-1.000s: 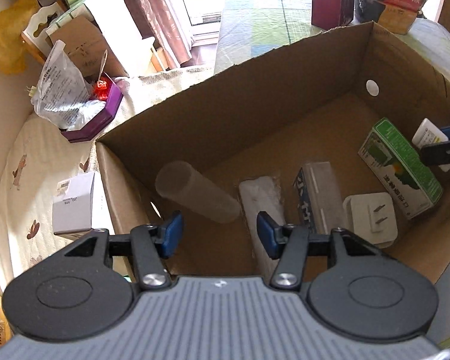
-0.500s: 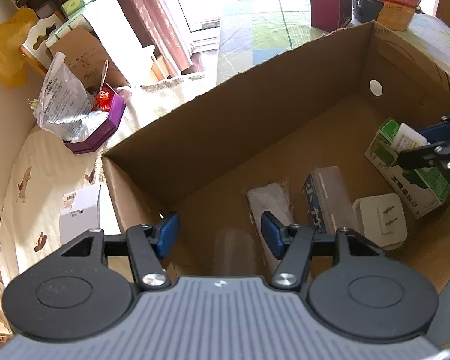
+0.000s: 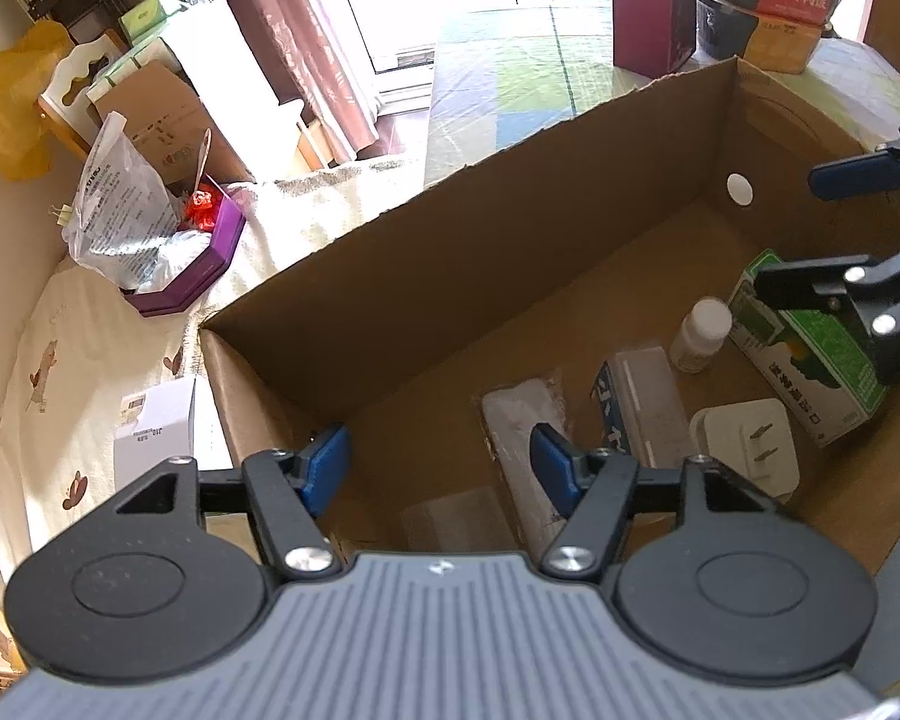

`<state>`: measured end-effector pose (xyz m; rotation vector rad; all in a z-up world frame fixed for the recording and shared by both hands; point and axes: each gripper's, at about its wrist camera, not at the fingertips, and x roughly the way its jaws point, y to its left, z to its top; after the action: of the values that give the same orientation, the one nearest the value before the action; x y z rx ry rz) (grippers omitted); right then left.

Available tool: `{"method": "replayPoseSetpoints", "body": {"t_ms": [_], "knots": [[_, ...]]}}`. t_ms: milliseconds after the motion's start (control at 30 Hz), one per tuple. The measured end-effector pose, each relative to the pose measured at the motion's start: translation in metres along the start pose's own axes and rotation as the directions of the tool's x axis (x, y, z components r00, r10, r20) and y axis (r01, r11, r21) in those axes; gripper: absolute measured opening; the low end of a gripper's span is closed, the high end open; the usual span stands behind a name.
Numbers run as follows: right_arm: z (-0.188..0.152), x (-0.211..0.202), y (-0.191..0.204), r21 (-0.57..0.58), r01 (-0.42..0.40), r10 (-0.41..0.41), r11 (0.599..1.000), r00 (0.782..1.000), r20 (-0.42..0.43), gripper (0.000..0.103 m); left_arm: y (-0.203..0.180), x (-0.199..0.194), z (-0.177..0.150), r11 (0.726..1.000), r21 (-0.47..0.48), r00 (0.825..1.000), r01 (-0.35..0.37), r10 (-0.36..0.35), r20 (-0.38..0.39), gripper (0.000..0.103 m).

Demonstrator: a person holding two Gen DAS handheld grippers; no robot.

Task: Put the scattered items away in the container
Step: 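Move both grippers back from the cardboard box toward the remaining table items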

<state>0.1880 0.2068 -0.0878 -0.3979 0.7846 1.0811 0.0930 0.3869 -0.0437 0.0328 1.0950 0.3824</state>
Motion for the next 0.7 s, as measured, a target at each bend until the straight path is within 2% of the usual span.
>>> {"method": "replayPoseSetpoints", "body": {"t_ms": [367,500,600,700], "knots": [[-0.005,-0.016,0.004,-0.029,-0.002,0.000,1.000,0.998,-0.059,0.089,-0.004,-0.008,-0.002,1.000,0.004,1.000,0.004,-0.004,0.007,0.070],[-0.008,-0.030,0.004,-0.013,0.004,-0.004,1.000,0.999,-0.052,0.090,-0.008,-0.016,-0.003,1.000,-0.001,1.000,0.009,-0.009,0.018,0.074],[-0.009,-0.042,0.004,0.010,0.011,-0.011,1.000,0.999,-0.034,0.103,-0.011,-0.024,-0.003,1.000,-0.006,1.000,0.014,-0.014,0.027,0.076],[-0.010,-0.053,0.004,0.029,0.015,-0.015,0.999,1.000,-0.026,0.103,-0.014,-0.033,-0.003,1.000,-0.013,0.999,0.014,-0.013,0.034,0.081]]}}
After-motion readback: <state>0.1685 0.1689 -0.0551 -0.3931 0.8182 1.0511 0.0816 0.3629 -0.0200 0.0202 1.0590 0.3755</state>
